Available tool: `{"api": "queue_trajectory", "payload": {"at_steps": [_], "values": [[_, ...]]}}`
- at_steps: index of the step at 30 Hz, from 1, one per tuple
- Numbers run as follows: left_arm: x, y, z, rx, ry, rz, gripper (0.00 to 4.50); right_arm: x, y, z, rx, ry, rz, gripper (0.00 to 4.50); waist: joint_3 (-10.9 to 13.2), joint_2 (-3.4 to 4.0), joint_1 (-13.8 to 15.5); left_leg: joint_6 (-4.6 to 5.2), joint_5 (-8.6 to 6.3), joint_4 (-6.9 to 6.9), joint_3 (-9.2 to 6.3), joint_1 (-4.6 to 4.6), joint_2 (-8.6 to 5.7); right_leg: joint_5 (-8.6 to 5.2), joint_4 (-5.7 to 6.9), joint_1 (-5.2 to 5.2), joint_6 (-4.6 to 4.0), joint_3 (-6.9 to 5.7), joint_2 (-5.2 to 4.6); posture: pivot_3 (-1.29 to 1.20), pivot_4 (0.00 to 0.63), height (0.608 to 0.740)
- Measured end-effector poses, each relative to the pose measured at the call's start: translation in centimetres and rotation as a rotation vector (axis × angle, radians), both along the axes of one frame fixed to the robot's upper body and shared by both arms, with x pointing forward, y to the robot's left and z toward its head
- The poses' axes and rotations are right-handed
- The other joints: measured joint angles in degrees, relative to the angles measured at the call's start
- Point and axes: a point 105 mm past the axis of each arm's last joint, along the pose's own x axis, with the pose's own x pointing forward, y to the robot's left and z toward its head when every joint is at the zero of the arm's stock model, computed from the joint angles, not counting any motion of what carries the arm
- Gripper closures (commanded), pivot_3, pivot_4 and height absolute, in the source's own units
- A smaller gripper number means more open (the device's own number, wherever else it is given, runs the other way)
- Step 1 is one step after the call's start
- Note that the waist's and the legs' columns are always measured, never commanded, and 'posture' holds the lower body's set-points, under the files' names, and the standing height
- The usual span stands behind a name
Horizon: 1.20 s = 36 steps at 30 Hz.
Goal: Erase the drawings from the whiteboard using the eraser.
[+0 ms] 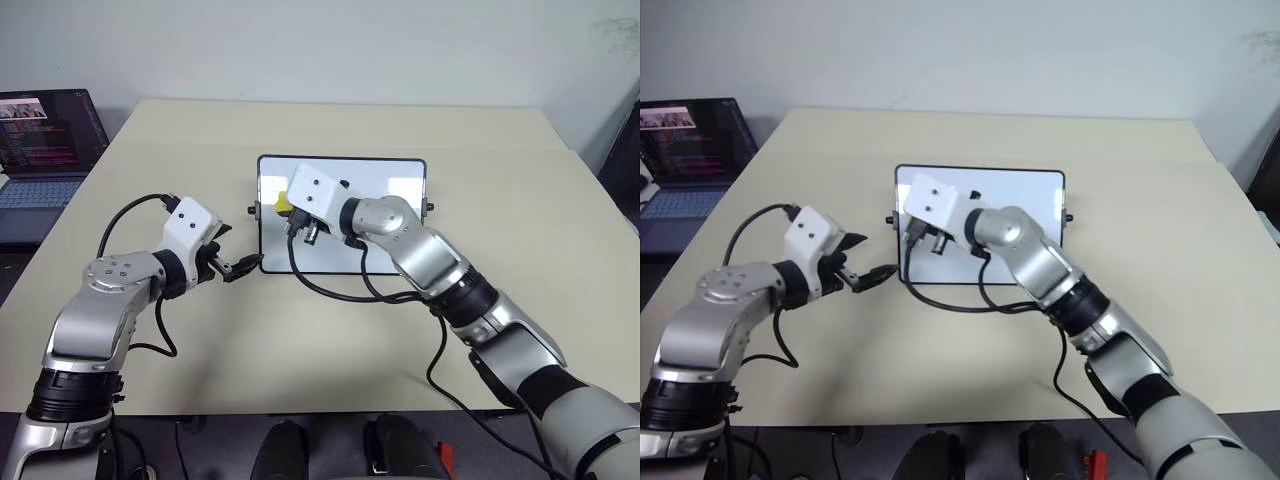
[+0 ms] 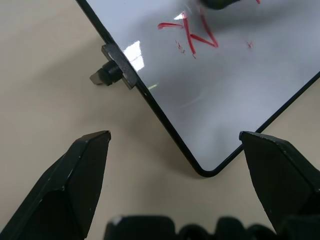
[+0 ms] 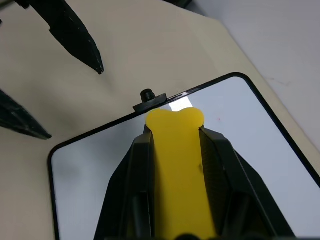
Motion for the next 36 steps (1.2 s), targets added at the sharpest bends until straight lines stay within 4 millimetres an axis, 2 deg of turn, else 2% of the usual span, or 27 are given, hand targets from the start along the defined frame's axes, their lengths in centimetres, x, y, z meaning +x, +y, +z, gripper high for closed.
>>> {"api": "queue_trajectory", "payload": {"at_steps": [4, 7, 10, 15, 18, 23, 32, 36], "values": [[0.1, -0.1, -0.1, 0.007, -0.001, -0.008, 0.00, 1.2, 0.9, -0.2, -0.053, -0.047, -0.005, 3.52, 0.0, 0.00, 0.0, 0.00, 0.00, 0.00, 0.00, 0.01, 0.01, 0.00, 0.01, 0.00, 0.00, 0.00, -0.02, 0.00, 0.150, 0.740], [0.0, -0.1, -0.3, 0.007, 0.005, -0.014, 0.00, 1.5, 1.6, -1.3, -0.085, -0.032, 0.005, 3.52, 0.0, 0.00, 0.0, 0.00, 0.00, 0.00, -0.01, 0.01, 0.01, 0.00, 0.02, 0.00, -0.01, 0.00, -0.02, 0.00, 0.150, 0.740], [-0.2, -0.1, -0.6, 0.007, 0.016, -0.015, 0.00, 1.9, 1.3, -2.8, -0.138, -0.004, 0.006, 3.52, 0.0, 0.00, 0.0, 0.00, 0.00, 0.00, 0.00, 0.00, 0.00, 0.00, 0.02, 0.00, -0.01, 0.00, -0.04, 0.00, 0.150, 0.740], [-0.3, -0.2, -0.7, 0.008, 0.018, -0.018, 0.00, 1.6, 1.4, -3.6, -0.187, 0.013, 0.055, 3.52, 0.0, 0.00, 0.0, 0.00, 0.00, 0.01, -0.02, 0.04, -0.01, 0.01, 0.09, 0.01, -0.01, -0.02, -0.07, 0.00, 0.150, 0.740], [-0.3, -0.2, -0.8, 0.008, 0.019, -0.020, 0.00, 2.0, 1.7, -3.2, -0.164, 0.023, 0.038, 3.52, 0.0, 0.01, 0.0, 0.00, 0.00, 0.01, -0.03, 0.08, -0.01, 0.02, 0.18, 0.01, -0.04, -0.03, -0.07, 0.00, 0.150, 0.740], [-0.4, -0.6, -0.8, 0.007, 0.016, -0.032, 0.00, 3.4, 0.8, -1.5, -0.086, 0.047, -0.031, 3.52, 0.0, 0.00, 0.1, -0.01, 0.00, 0.01, -0.04, 0.08, -0.03, 0.03, 0.17, 0.02, -0.06, -0.05, -0.09, 0.00, 0.150, 0.740], [-0.4, -1.3, -1.1, -0.002, 0.012, -0.051, 0.00, 2.4, 0.6, -3.4, -0.171, 0.146, 0.047, 3.52, 0.0, 0.00, 0.0, -0.01, 0.01, 0.03, -0.05, 0.16, -0.06, 0.03, 0.25, 0.09, -0.06, -0.05, -0.11, 0.00, 0.150, 0.740], [-0.3, -1.4, -1.2, -0.002, 0.012, -0.053, 0.00, 2.8, 0.7, -2.9, -0.144, 0.115, 0.011, 3.53, 0.0, 0.00, 0.0, -0.01, 0.01, 0.06, -0.06, 0.18, -0.08, 0.03, 0.37, 0.08, -0.06, -0.05, -0.12, 0.00, 0.150, 0.740]]}}
